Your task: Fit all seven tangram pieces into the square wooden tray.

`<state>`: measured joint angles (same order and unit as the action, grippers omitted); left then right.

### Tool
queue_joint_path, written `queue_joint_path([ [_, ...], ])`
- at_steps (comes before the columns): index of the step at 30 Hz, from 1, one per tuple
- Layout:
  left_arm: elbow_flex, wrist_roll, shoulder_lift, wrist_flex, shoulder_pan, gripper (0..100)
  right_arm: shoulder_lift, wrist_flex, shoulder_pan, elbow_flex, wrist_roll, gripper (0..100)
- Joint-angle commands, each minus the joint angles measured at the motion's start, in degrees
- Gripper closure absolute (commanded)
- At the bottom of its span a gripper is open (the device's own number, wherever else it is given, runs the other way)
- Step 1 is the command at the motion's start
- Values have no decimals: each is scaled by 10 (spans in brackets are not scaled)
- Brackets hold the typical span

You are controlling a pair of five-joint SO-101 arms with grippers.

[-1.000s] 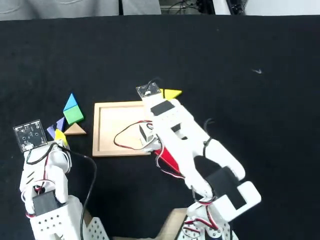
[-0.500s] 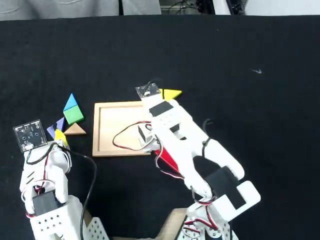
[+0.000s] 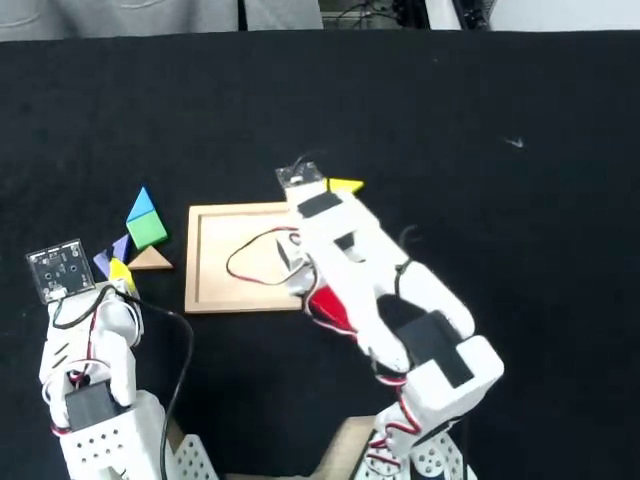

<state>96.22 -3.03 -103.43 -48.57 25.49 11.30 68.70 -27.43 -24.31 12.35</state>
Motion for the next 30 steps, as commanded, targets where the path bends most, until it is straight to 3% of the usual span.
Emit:
queue_joint_path([
  [1,0,5,-5,4,-1,866,24,3,25,0,-4,760],
  [15,0,6,-5,4,-1,866,20,25,28,0,-22,762],
  [24,1,4,-5,4,-1,866,19,41,105,5,-78,764],
  [30,11,4,-5,31,-1,866,-33,78,110,8,-95,764],
])
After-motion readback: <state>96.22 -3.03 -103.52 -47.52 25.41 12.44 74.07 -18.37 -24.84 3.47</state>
